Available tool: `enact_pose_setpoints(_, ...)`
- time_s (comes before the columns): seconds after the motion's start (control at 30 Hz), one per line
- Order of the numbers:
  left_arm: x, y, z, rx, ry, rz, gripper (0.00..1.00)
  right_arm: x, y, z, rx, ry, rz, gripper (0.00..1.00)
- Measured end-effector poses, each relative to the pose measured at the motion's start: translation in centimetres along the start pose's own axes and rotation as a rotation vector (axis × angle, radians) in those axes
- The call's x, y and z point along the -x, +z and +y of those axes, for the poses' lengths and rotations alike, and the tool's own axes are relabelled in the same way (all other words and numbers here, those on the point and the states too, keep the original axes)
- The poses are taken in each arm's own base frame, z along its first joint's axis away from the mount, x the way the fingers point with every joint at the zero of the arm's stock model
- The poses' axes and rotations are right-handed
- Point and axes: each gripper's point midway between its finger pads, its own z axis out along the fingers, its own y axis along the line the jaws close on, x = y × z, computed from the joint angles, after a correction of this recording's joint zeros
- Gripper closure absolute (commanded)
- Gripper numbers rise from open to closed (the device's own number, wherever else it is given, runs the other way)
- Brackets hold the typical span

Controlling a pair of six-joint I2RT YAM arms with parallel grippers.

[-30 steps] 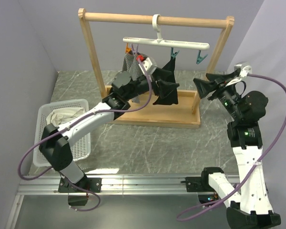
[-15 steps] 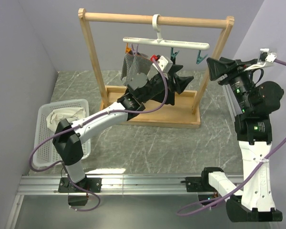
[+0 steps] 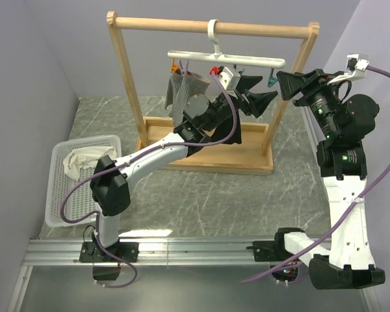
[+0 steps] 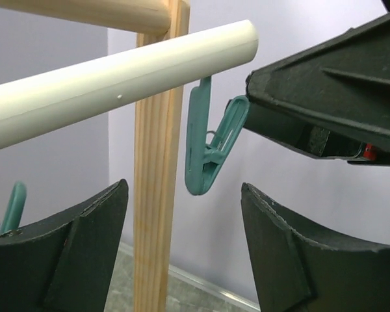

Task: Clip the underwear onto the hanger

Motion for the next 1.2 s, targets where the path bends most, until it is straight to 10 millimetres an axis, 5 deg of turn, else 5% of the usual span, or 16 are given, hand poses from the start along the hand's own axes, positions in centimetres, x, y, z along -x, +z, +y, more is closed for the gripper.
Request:
enact_pose_setpoints(0.4,0.8,1.4,-0.9,-0.060,-0.011,-0.056,0.36,0.3,0.7,0.7,0.055,-0.033,0.003,0.55)
enact_pose_setpoints(0.7,1.3,2.2,-0.9,-0.076,0.001,-0.092,0.65,-1.2,2.1,-0.5,0.039,-0.028,0.042,0.63)
enact_pose_setpoints(1.2,-1.5,2.9,0.6,-0.057,0.009,-0.066,0.46,-0.8,2.6,-0.2,0.065,-0.034,0.029,0.73)
